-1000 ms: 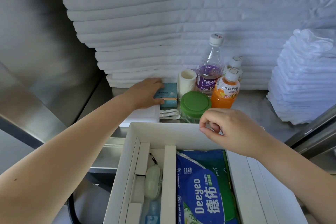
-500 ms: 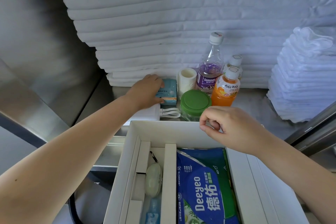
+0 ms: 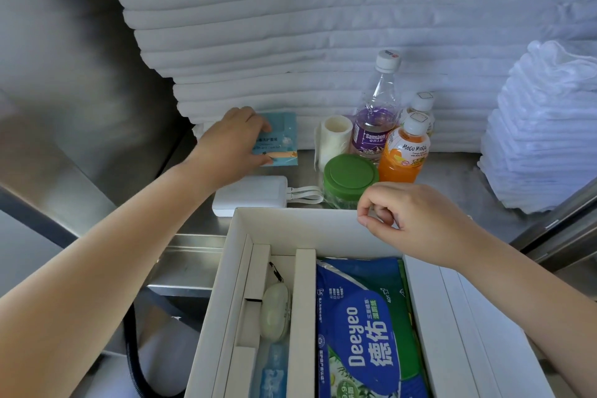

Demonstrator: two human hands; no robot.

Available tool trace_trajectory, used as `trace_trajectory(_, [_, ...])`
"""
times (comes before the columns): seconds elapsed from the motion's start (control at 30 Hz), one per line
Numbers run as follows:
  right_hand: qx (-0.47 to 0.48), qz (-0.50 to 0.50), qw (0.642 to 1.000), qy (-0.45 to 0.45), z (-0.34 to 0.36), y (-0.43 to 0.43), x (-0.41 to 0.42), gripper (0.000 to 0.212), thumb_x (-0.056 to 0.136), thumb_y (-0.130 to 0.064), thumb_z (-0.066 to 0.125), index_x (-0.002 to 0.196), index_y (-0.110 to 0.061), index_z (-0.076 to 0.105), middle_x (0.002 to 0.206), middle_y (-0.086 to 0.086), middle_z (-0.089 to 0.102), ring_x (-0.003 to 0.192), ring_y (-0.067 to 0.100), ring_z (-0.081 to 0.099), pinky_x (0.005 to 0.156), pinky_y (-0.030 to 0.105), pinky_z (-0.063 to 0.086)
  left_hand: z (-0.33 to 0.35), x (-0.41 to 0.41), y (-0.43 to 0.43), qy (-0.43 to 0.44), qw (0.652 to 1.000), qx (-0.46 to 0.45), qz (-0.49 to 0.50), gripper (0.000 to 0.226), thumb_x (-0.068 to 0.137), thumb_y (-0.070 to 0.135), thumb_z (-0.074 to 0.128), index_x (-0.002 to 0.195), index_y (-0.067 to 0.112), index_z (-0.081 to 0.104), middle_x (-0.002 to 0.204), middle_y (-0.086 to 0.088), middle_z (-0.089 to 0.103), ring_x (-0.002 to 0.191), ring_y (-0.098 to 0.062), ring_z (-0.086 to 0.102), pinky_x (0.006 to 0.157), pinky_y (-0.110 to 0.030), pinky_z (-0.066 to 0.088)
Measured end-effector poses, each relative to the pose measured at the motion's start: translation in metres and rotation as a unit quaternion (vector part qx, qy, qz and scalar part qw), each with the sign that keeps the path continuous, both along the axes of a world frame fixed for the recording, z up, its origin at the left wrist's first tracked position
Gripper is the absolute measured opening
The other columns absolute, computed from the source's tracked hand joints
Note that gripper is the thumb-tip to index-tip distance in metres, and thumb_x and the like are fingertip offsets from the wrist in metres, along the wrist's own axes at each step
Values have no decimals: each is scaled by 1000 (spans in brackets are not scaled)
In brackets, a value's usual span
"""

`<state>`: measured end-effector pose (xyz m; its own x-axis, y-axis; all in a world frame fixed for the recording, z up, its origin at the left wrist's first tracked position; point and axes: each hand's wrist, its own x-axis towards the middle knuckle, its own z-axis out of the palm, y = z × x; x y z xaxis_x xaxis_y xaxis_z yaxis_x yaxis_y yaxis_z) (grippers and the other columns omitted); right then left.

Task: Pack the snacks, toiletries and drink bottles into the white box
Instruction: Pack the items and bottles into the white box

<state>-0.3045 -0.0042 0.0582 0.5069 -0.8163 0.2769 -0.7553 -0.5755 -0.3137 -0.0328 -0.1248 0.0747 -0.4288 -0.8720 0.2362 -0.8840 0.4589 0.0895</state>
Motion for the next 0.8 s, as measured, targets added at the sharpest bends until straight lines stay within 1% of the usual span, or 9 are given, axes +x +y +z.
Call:
trace_trajectory(0.07, [-2,1,1000,-3,0,0,0,12,86,-22,64,80,-28,56,58,-15,38,59,4,44,48,14,31,13,4,10,13,1000,-4,-3,50,80,32,71,123,13,52,119,-5,50,111,-19,42,87,-33,43])
trace_trajectory(0.13, [-3,1,1000,-5,-1,0,0,11,85,-23,64,80,-28,56,58,-14,38,59,5,44,48,15,32,25,8,22,28,999,-12,-9,50,78,32,72,121,15,53,116,-2,51,106,-15,41,83,-29,43])
trace_trajectory(0.23, [-4,4,1000,-5,-1,0,0,11,85,-23,63,79,-28,55,58,-13,39,59,8,44,48,16,32,37,10,47,63,997,-25,-26,50,73,35,76,115,18,55,105,6,50,98,-8,40,78,-26,42])
trace_trajectory(0.37, [-4,4,1000,-11,-1,0,-1,7,85,-26,60,80,-29,56,59,-10,43,62,11,46,48,22,36,39,10,85,74,996,9,-58,46,69,48,71,107,33,51,96,22,43,92,2,37,72,-13,36])
trace_trajectory(0.43, [-5,4,1000,-20,-1,1,0,6,84,-26,59,80,-28,57,59,-11,43,63,10,47,48,25,39,35,11,99,70,994,35,-74,44,68,52,67,105,36,49,95,24,43,92,5,37,73,-10,36])
trace_trajectory(0.5, [-4,1,1000,-29,-2,1,0,6,84,-26,60,79,-28,57,58,-11,42,62,10,47,49,28,41,30,12,109,61,993,52,-81,44,70,51,67,108,35,51,97,25,43,95,4,37,77,-9,36])
trace_trajectory(0.57, [-6,-2,1000,-31,-2,1,1,7,84,-28,59,78,-29,56,58,-11,42,62,11,47,49,29,42,25,12,114,51,994,47,-82,45,73,45,71,112,31,54,100,24,42,99,-1,38,83,-14,37])
trace_trajectory(0.7, [1,-2,999,-34,-3,0,0,6,83,-30,58,78,-29,57,59,-10,44,62,12,48,50,26,40,21,13,119,44,996,25,-77,46,74,40,72,115,27,55,106,17,46,102,-6,38,86,-20,39])
trace_trajectory(0.8, [1,-5,1000,-31,-4,0,-1,5,83,-29,59,78,-28,57,60,-9,45,63,11,48,50,22,38,20,12,121,37,996,15,-83,48,73,39,73,116,24,54,120,8,48,110,-11,37,91,-24,40])
